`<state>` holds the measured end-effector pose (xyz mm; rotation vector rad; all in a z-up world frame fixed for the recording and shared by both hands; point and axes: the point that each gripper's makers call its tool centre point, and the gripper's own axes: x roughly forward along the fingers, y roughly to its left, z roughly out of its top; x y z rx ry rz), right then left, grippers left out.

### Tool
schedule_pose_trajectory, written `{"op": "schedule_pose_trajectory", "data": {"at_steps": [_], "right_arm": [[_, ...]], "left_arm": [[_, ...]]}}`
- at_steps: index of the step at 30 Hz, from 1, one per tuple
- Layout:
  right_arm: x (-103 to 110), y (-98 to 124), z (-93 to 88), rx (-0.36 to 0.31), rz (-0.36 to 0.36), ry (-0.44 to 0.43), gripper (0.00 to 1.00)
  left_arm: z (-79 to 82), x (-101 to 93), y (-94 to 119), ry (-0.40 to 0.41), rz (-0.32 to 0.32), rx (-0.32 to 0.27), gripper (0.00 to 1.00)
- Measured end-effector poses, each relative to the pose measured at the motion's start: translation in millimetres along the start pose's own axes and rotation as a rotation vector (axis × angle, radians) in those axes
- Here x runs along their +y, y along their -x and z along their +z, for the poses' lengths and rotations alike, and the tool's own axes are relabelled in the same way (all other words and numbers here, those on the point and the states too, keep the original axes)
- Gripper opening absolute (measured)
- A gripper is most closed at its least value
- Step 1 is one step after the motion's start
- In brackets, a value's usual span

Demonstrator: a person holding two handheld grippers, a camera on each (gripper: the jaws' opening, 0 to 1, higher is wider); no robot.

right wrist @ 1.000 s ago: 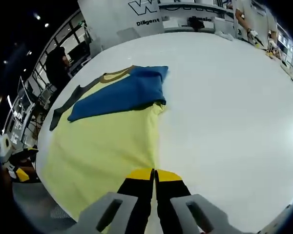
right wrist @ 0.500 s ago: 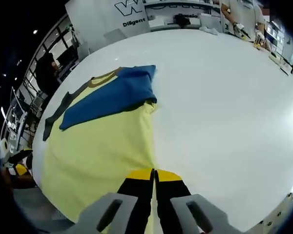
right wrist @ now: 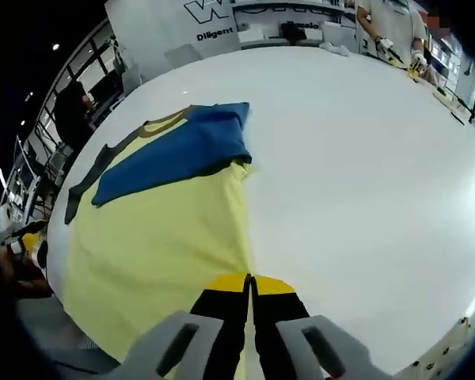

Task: Fold the garment on the visible template until the final outline fits inside the template.

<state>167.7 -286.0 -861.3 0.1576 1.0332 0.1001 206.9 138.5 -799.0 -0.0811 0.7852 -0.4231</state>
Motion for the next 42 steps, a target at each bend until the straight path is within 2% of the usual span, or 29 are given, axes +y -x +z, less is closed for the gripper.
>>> {"op": "schedule_pose_trajectory", "data": {"at_steps": [2,6,9,13,17,19,24,27,29,30,31,34,38,40,42], "right_arm": [[2.3,2.7,2.5,-0.01,0.01,0.025,0.0],[7.5,10.1,13.3,-0.062,0.031,0.029,0.25],[14.4,17.4,21.2,-0.099,0.063,0.061,0.29],[25.4,27.0,28.6,-0.14,0.102,0.112,0.49],[42.0,37.4,29.7,-0.162,0.171,0.159,0.66],[49.5,42.6,34.9,-0.204,0.208,0.188,0.78],[57.8,53.2,38.1,-0.231,0.228,0.222,0.95],[60.8,57.5,40.0,-0.254,0.24,0.24,0.99],[63.6,60.2,39.5,-0.262,0.255,0.24,0.99],[65.1,60.9,38.6,-0.262,0.262,0.243,0.99],[66.6,61.7,37.1,-0.263,0.267,0.245,0.99],[67.8,61.4,33.2,-0.254,0.27,0.249,0.99],[66.5,61.5,30.7,-0.249,0.268,0.243,0.99],[66.1,61.8,30.5,-0.252,0.268,0.238,0.98],[64.0,61.2,29.4,-0.246,0.26,0.234,0.96]], "left_arm": [[6.7,7.8,-2.6,0.014,0.012,-0.014,0.88],[22.0,20.6,-7.8,0.045,0.035,-0.057,0.86],[29.6,27.4,-11.6,0.059,0.042,-0.073,0.85],[33.6,33.9,-15.9,0.077,0.049,-0.077,0.82],[32.1,43.5,-20.2,0.085,0.068,-0.06,0.8],[32.4,49.2,-21.5,0.098,0.078,-0.062,0.78],[36.1,58.6,-25.0,0.12,0.082,-0.067,0.69],[37.8,63.9,-29.1,0.123,0.094,-0.069,0.63],[36.4,69.8,-31.8,0.117,0.124,-0.06,0.6],[35.9,74.5,-32.4,0.081,0.147,-0.055,0.57],[31.4,79.6,-36.1,0.071,0.174,-0.027,0.55],[31.4,86.6,-41.4,0.098,0.182,-0.024,0.48],[41.0,95.2,-44.2,0.105,0.191,-0.054,0.41],[43.5,96.4,-48.2,0.108,0.183,-0.059,0.4],[42.7,94.9,-53.7,0.123,0.162,-0.052,0.33]]}}
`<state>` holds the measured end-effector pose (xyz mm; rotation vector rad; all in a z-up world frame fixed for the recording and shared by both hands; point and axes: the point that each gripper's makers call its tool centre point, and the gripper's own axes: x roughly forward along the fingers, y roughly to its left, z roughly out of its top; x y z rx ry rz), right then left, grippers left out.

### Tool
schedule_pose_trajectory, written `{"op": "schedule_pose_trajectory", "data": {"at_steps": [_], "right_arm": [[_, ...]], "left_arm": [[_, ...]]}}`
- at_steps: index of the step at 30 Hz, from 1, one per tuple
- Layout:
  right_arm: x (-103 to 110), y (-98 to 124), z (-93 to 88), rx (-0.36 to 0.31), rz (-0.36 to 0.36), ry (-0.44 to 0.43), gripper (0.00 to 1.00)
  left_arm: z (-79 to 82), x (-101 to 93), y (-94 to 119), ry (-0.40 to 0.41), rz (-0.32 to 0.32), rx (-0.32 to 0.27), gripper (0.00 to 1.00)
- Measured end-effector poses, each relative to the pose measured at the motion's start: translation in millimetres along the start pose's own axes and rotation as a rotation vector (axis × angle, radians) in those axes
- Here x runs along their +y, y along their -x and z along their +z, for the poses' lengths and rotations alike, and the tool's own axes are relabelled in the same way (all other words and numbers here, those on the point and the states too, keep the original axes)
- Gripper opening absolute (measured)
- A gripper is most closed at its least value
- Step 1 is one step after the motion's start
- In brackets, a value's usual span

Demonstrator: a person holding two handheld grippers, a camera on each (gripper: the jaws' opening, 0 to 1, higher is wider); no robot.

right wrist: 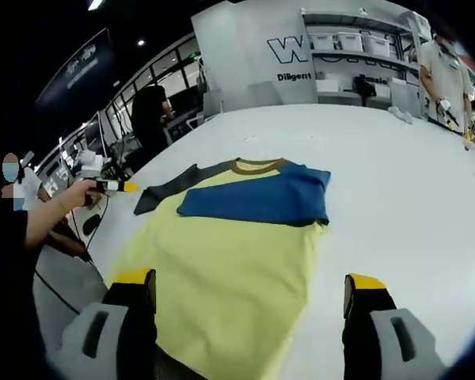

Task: Fold the garment on the visible template until the final outline fits inside the template.

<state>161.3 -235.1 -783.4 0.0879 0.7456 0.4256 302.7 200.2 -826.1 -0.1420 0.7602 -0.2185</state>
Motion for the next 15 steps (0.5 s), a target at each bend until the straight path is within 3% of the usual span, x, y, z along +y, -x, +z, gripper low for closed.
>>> {"op": "schedule_pose_trajectory", "data": {"at_steps": [2,5,9,11,12,13,15], "right_arm": [[-1.6,0.2,-0.6,0.002,-0.007,0.006,0.96],[0.4,0.5,-0.6,0.002,0.003,0.003,0.98],[4.7,2.5,0.7,-0.004,0.014,0.026,0.99],[5.3,3.1,0.6,-0.003,0.019,0.035,0.99],[5.4,3.2,0.4,-0.001,0.018,0.036,0.99],[5.3,3.5,-0.1,0.004,0.017,0.036,0.99],[4.3,3.5,0.4,0.0,0.016,0.038,0.99]], "left_arm": [[-2.4,-1.4,-6.5,-0.008,-0.006,0.016,0.28],[-5.7,-3.4,-12.2,-0.018,-0.004,0.033,0.3],[-14.7,-5.5,-20.5,-0.056,0.004,0.083,0.18],[-22.1,-7.3,-24.1,-0.009,-0.01,0.115,0.16],[-21.8,-12.8,-24.4,0.004,-0.033,0.11,0.1],[-17.7,-14.8,-24.8,-0.029,-0.046,0.089,0.07],[-16.8,-15.6,-25.8,-0.044,-0.041,0.101,0.04]]}}
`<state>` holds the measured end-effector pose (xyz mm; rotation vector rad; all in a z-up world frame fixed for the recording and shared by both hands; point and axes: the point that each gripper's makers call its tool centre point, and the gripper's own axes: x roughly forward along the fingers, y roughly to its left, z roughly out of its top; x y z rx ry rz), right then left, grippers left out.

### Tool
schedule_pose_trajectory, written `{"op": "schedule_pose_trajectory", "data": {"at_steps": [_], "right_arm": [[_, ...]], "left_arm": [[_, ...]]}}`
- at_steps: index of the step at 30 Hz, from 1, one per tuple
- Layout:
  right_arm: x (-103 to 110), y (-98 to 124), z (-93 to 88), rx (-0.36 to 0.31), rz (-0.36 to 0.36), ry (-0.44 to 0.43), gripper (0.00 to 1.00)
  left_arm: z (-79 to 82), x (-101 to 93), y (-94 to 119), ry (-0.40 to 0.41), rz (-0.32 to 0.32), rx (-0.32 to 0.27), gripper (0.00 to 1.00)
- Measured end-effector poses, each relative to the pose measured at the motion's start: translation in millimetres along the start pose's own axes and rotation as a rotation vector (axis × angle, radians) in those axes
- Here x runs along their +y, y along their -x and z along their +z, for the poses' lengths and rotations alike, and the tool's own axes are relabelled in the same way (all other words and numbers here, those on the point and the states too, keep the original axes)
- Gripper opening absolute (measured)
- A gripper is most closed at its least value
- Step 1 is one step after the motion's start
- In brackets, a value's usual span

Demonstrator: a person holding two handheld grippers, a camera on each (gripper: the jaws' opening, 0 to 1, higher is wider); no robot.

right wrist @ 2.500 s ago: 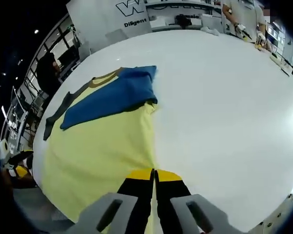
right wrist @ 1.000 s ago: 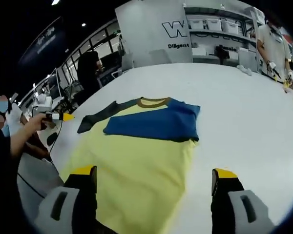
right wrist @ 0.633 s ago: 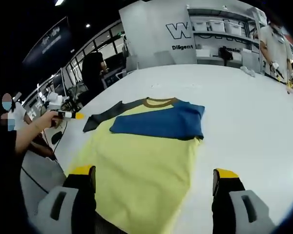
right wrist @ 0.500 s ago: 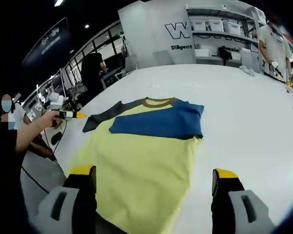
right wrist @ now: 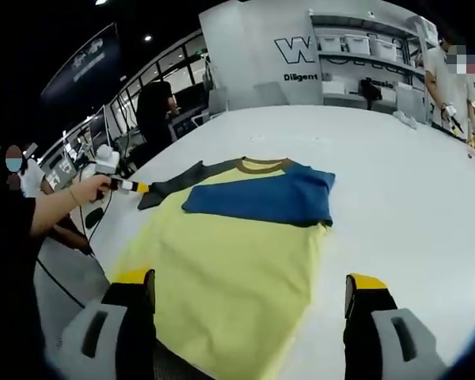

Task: Fold the garment on the visible template until the final outline fits inside the template.

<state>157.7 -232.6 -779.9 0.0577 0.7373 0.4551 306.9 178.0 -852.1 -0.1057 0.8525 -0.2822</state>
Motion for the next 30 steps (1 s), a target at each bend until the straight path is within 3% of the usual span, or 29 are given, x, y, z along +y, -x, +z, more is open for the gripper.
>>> {"op": "schedule_pose_trajectory", "data": {"at_steps": [4,8,12,19,20,23,30], "right_arm": [[-0.7,-0.8,0.5,0.001,-0.002,0.0,0.99],[-1.7,-1.2,0.7,0.0,-0.006,0.002,0.98],[-2.3,-1.4,0.3,-0.001,-0.009,0.001,0.98],[2.4,-3.7,-0.3,0.007,0.004,0.011,0.99],[3.0,-3.8,-0.2,0.009,0.007,0.013,0.99],[3.9,-3.9,-0.1,0.013,0.008,0.017,0.99],[4.8,-3.3,-1.9,0.018,0.004,0.015,0.98]], "left_arm": [[1.6,-0.8,1.9,0.035,-0.011,-0.004,0.03],[6.6,4.6,8.8,0.013,0.015,-0.035,0.02],[21.9,23.6,26.2,0.021,0.087,-0.119,0.02],[28.2,60.9,57.2,0.078,0.208,-0.198,0.02],[32.3,68.2,63.4,0.1,0.232,-0.235,0.02],[32.7,86.3,76.4,0.146,0.291,-0.267,0.02],[26.9,106.3,92.0,0.17,0.331,-0.289,0.02]]}}
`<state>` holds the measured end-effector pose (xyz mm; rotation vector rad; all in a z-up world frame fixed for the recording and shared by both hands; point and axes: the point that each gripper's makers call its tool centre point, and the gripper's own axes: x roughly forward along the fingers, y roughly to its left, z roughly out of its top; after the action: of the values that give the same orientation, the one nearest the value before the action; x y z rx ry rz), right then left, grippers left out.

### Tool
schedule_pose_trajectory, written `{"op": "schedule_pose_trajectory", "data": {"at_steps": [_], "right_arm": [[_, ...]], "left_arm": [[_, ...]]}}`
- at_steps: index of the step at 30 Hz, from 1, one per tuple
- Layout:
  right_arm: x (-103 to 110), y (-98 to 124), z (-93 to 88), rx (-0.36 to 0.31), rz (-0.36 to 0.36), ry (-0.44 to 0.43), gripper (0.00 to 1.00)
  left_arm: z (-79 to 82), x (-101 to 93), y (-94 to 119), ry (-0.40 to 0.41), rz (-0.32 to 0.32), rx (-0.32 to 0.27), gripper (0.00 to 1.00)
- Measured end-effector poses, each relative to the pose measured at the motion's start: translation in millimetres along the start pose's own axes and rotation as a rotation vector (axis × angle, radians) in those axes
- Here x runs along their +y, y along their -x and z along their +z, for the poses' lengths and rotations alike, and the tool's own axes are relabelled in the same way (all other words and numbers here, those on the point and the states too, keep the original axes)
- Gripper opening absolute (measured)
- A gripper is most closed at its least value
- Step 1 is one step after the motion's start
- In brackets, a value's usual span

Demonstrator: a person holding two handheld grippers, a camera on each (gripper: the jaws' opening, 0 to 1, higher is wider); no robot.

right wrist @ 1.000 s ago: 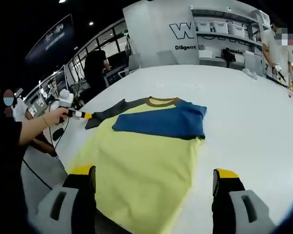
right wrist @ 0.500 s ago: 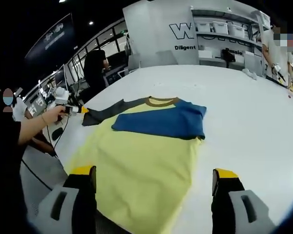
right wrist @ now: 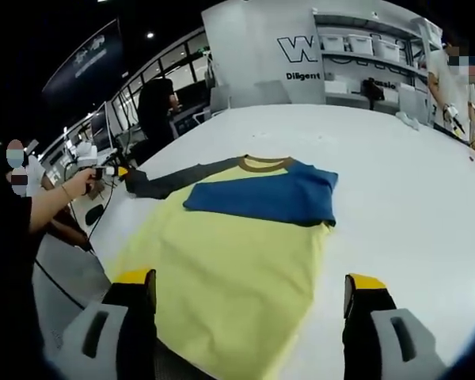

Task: Fold the garment on the visible template until the final outline fits inside the template.

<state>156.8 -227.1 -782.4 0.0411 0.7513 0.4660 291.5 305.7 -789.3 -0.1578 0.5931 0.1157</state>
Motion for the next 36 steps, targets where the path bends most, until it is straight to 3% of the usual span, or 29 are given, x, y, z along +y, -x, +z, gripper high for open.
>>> {"op": "schedule_pose_trajectory", "data": {"at_steps": [3,6,9,12,14,18,20,23,26,27,32,36], "right_arm": [[1.9,0.0,-1.4,0.007,0.0,0.003,0.97],[2.4,0.4,-0.1,0.004,-0.002,0.004,0.97],[2.1,0.7,0.9,0.001,-0.005,0.003,0.97],[2.8,0.7,-0.1,0.004,-0.004,0.003,0.97],[3.5,0.5,-1.9,0.01,-0.002,0.005,0.97],[5.0,0.5,-1.9,0.011,0.002,0.009,0.97],[4.8,0.2,-2.8,0.015,0.001,0.009,0.97],[4.7,0.4,-2.9,0.015,0.0,0.011,0.97],[5.0,0.4,-2.5,0.015,-0.001,0.009,0.97],[4.9,0.3,-2.6,0.016,-0.002,0.008,0.97],[4.7,-0.5,-3.5,0.023,-0.002,0.003,0.97],[2.7,0.6,-2.3,0.019,-0.008,-0.004,0.97]], "left_arm": [[-6.6,12.5,3.9,-0.005,0.062,0.02,0.03],[-13.1,15.6,8.2,-0.02,0.081,0.025,0.03],[-25.3,22.0,14.6,0.01,0.13,0.063,0.03],[-36.3,19.3,18.5,-0.011,0.127,0.081,0.03],[-46.5,24.9,21.2,-0.051,0.162,0.11,0.03],[-74.3,23.5,21.4,-0.044,0.151,0.225,0.03],[-79.4,22.5,20.4,-0.067,0.152,0.226,0.04],[-72.5,19.2,22.1,-0.093,0.141,0.202,0.09],[-39.5,10.3,17.6,-0.17,0.097,0.082,0.18],[-35.6,8.1,16.7,-0.184,0.086,0.077,0.19],[-26.7,11.1,0.0,-0.195,0.076,0.092,0.27],[-31.8,15.8,-19.7,-0.229,0.055,0.155,0.35]]}}
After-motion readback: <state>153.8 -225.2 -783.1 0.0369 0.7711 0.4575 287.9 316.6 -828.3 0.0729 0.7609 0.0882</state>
